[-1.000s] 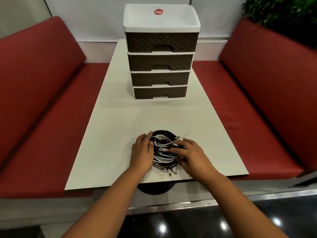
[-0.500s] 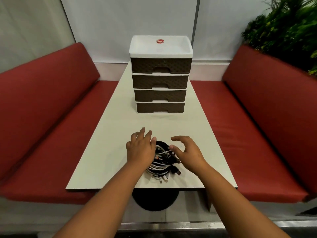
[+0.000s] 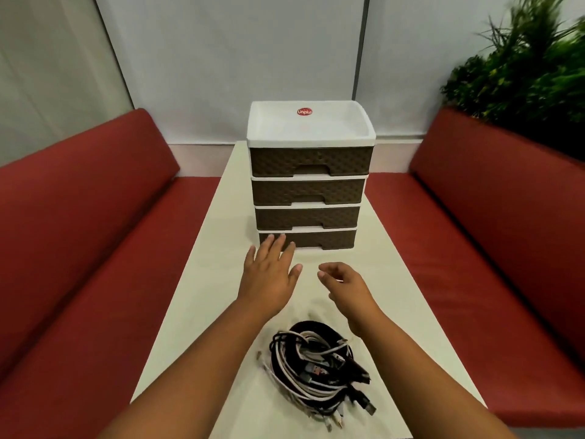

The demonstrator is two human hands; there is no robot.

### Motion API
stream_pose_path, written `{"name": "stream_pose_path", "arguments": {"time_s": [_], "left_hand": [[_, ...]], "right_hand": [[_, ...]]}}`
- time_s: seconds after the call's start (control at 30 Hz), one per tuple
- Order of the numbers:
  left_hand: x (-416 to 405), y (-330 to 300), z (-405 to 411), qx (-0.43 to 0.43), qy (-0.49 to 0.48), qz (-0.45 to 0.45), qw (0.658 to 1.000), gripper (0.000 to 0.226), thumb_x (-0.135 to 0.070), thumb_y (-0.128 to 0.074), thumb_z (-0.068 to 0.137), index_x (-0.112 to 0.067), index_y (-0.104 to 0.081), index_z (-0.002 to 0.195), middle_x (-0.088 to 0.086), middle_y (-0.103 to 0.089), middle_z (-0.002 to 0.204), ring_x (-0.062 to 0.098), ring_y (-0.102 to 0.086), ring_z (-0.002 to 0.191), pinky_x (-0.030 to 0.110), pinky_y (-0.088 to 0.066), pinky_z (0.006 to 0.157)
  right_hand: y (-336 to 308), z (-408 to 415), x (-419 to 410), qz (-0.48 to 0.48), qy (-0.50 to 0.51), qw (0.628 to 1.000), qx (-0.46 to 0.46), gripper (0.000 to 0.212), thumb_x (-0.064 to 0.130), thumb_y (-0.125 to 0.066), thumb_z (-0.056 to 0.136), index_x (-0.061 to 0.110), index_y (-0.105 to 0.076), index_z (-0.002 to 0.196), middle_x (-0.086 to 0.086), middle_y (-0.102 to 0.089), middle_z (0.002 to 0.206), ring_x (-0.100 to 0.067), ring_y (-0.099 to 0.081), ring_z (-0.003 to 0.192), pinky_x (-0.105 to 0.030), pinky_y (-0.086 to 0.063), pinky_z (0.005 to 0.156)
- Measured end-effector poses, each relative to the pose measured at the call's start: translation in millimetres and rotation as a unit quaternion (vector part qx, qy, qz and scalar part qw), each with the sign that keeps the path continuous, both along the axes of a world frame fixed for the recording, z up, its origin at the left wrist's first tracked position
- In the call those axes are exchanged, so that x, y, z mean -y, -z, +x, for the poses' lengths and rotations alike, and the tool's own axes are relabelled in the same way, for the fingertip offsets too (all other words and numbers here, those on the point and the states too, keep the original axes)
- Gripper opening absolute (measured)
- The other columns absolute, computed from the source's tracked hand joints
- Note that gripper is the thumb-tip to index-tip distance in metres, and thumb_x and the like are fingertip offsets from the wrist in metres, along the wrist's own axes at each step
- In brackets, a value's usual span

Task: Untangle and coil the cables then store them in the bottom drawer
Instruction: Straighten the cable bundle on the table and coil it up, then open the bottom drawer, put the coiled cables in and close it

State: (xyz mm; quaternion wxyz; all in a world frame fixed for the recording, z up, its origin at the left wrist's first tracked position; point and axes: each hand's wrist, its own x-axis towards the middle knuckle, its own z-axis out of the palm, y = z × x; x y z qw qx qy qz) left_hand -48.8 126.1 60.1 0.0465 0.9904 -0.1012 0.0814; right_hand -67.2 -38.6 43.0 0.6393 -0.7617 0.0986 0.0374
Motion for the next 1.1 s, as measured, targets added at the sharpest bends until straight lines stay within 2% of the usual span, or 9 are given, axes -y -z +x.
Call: {"name": "stream_pose_path", "arguments": {"time_s": [0.07,0.17,0.27,0.5,0.6,0.7,0.87,0.97,1.1], "left_hand": [[-2.6,-11.8,21.2,0.036,0.03,0.029,0.998,0.059,-0.052,-0.017,0.102,-0.027,-0.014,0.156,0.0,-0.004,0.165,0.02,0.005,0.151,0.046,0.001,0.12],[-2.1,-32.4,51.8,0.102,0.073,0.045,0.991,0.06,-0.051,-0.021,0.103,-0.025,-0.015,0.156,0.001,-0.003,0.165,0.021,0.005,0.151,0.047,0.005,0.119],[4.4,-54.4,82.3,0.17,0.094,0.05,0.98,0.062,-0.05,-0.027,0.102,-0.022,-0.015,0.156,0.004,-0.002,0.165,0.022,0.004,0.151,0.047,0.005,0.119],[20.2,-109.8,147.7,0.228,0.076,0.046,0.97,0.072,-0.053,-0.029,0.101,-0.019,0.0,0.156,0.007,0.007,0.164,0.025,0.009,0.151,0.047,0.005,0.121],[23.6,-106.2,169.9,0.209,0.062,0.042,0.975,0.083,-0.067,-0.03,0.095,-0.02,0.0,0.156,0.007,0.001,0.165,0.026,0.006,0.151,0.05,0.007,0.12],[24.3,-90.2,179.8,0.225,0.056,0.058,0.971,0.1,-0.076,-0.043,0.084,-0.02,-0.001,0.155,0.009,-0.01,0.163,0.029,-0.003,0.15,0.055,0.003,0.119],[28.8,-80.2,191.4,0.309,0.044,0.038,0.949,0.096,-0.058,-0.071,0.077,-0.02,-0.018,0.149,0.012,-0.036,0.15,0.032,-0.027,0.141,0.054,-0.005,0.118],[28.4,-74.9,196.4,0.33,0.046,0.022,0.943,0.094,-0.054,-0.074,0.076,-0.02,-0.024,0.148,0.011,-0.038,0.147,0.031,-0.029,0.138,0.053,-0.007,0.117],[28.4,-73.5,197.8,0.336,0.048,0.007,0.941,0.093,-0.054,-0.074,0.076,-0.02,-0.026,0.148,0.009,-0.039,0.147,0.029,-0.028,0.138,0.053,-0.006,0.118]], "right_hand": [[1.1,11.0,-5.3,0.079,0.028,0.996,-0.026,0.014,0.025,-0.06,0.095,0.021,-0.065,0.107,0.0,-0.064,0.111,-0.021,-0.06,0.108,-0.037,-0.05,0.092],[-0.3,21.7,-12.2,0.26,0.07,0.959,-0.092,0.018,0.017,-0.056,0.096,0.009,-0.063,0.112,-0.009,-0.064,0.107,-0.028,-0.063,0.099,-0.037,-0.051,0.087],[-1.6,34.1,-16.0,0.342,0.087,0.928,-0.123,0.02,0.017,-0.057,0.096,0.007,-0.061,0.112,-0.011,-0.064,0.101,-0.028,-0.065,0.092,-0.034,-0.053,0.078],[5.0,81.3,-18.6,0.402,0.132,0.889,-0.175,0.019,0.017,-0.058,0.097,0.006,-0.064,0.111,-0.015,-0.066,0.111,-0.029,-0.069,0.094,-0.035,-0.056,0.078],[17.2,110.2,-20.5,0.422,0.135,0.876,-0.192,0.018,0.014,-0.057,0.096,0.005,-0.062,0.111,-0.017,-0.064,0.116,-0.032,-0.067,0.1,-0.037,-0.056,0.083],[32.9,135.1,-24.3,0.448,0.139,0.859,-0.203,0.008,0.008,-0.057,0.095,0.004,-0.061,0.102,-0.018,-0.063,0.117,-0.033,-0.065,0.1,-0.038,-0.054,0.082],[55.1,165.7,-32.4,0.479,0.142,0.84,-0.21,0.008,0.005,-0.054,0.096,0.007,-0.06,0.092,-0.012,-0.06,0.102,-0.027,-0.066,0.091,-0.034,-0.053,0.077],[62.5,178.0,-34.2,0.507,0.161,0.82,-0.211,0.012,0.003,-0.051,0.097,0.005,-0.061,0.104,-0.016,-0.061,0.112,-0.025,-0.066,0.088,-0.032,-0.053,0.071],[65.9,182.7,-33.5,0.536,0.16,0.803,-0.205,0.018,0.008,-0.056,0.096,0.004,-0.059,0.114,-0.018,-0.061,0.115,-0.026,-0.066,0.092,-0.033,-0.054,0.083]]}}
